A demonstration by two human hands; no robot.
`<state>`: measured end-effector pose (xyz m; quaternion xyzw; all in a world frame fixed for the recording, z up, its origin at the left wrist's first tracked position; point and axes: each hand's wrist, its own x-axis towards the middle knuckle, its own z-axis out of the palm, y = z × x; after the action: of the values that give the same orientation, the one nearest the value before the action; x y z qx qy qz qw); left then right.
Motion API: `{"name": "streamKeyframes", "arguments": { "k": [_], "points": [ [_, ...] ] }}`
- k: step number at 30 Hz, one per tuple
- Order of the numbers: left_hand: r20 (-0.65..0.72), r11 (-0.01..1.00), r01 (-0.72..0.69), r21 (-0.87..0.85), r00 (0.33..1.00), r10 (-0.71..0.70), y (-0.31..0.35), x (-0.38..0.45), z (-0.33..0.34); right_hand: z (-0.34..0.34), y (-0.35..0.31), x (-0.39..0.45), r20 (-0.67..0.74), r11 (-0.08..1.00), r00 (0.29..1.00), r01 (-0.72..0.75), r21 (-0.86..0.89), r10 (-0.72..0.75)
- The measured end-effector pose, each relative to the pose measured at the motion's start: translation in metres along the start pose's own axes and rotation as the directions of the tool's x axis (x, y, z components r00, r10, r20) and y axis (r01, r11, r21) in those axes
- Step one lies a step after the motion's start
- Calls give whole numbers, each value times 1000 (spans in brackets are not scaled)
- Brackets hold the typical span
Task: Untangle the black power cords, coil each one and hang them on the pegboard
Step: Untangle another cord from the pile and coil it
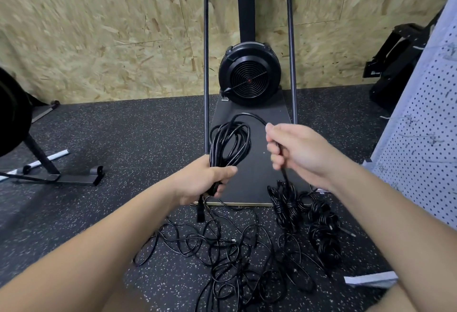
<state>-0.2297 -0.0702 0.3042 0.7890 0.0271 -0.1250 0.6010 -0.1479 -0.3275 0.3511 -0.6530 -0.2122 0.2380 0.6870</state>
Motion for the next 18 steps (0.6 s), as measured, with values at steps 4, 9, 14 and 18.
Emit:
{"name": "streamKeyframes", "arguments": {
  "k": [4, 9, 14, 18],
  "points": [
    [187, 884, 12, 468, 976, -112, 8, -14, 2, -11, -11, 3, -118, 947, 956, 240, -215, -269],
    [348, 715, -106, 691, 916, -201, 16, -24, 36, -13, -5, 17, -106, 897, 926, 317, -307, -363],
    [397, 570, -241, 785, 902, -166, 27, -35, 52, -14, 21, 35, -50, 911, 967, 219, -350, -252],
    [393, 572, -282, 770, 916, -79, 36, -42, 49, -16, 45, 42, -8, 918, 996, 79, -388, -89]
  ]
}}
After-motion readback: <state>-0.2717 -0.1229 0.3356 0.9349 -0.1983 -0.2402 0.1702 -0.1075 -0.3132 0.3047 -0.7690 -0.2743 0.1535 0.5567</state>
